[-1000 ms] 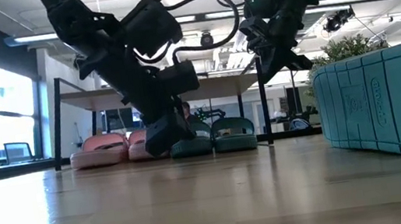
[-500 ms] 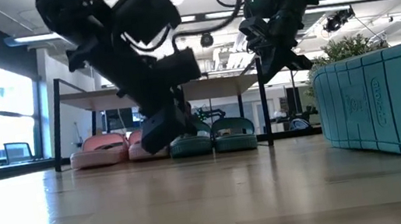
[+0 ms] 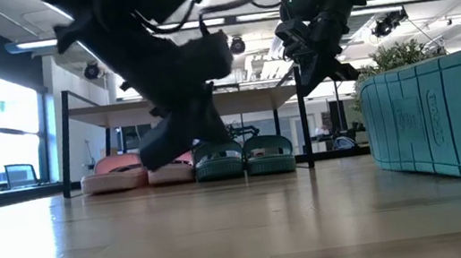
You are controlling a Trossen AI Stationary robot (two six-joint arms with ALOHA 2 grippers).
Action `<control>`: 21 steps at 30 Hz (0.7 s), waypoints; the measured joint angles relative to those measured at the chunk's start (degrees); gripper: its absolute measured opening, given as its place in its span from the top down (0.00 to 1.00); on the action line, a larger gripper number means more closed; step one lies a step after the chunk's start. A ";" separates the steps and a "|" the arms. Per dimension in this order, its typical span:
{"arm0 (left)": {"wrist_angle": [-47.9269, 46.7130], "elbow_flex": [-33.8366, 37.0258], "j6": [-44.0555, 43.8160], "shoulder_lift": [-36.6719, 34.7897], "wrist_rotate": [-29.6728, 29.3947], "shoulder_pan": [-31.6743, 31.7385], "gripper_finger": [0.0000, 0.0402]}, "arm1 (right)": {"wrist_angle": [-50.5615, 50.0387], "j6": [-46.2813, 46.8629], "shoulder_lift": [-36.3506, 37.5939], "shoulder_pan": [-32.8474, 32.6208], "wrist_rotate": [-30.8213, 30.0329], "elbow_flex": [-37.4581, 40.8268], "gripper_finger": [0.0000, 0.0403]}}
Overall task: Pick and place slides into the shelf
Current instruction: Adjust the right pink slipper on the bottom shelf
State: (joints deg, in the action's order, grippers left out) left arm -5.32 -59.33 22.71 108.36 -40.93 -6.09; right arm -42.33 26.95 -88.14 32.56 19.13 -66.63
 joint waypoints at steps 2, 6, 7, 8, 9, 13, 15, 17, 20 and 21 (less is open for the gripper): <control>2.76 0.07 0.08 0.81 0.01 0.60 1.00 | 0.16 -0.12 0.00 0.00 -0.07 0.00 1.00; 12.39 -0.07 4.48 3.51 4.48 2.28 1.00 | 0.26 -0.25 0.00 0.00 -0.11 0.00 1.00; 12.89 -0.48 5.25 4.33 4.84 2.58 1.00 | 0.35 -0.27 0.00 0.00 -0.13 0.00 1.00; 12.94 -1.32 5.77 5.21 4.67 2.82 1.00 | 0.34 -0.35 0.00 0.00 -0.24 0.00 1.00; 12.94 -2.10 6.01 5.83 4.31 3.05 1.00 | 0.29 -0.39 0.00 0.00 -0.24 0.00 1.00; 13.15 -5.56 7.68 8.14 5.52 4.75 1.00 | 0.24 -0.42 0.00 0.00 -0.26 0.00 1.00; 12.57 -7.35 9.88 9.47 6.64 5.25 1.00 | 0.25 -0.42 0.00 0.00 -0.26 0.00 1.00; 12.48 -9.20 11.31 10.53 6.58 5.75 1.00 | 0.22 -0.42 0.00 0.00 -0.26 0.00 1.00; 10.96 -11.43 11.57 11.63 6.19 5.83 1.00 | 0.19 -0.42 0.00 0.00 -0.62 0.00 1.00; 10.48 -11.88 11.64 12.00 5.85 6.00 1.00 | 0.26 -0.42 0.00 0.00 -0.63 0.00 1.00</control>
State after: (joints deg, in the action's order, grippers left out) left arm 5.17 -71.21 34.36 120.36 -35.08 -0.09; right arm -42.07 26.52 -88.14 32.56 18.51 -66.63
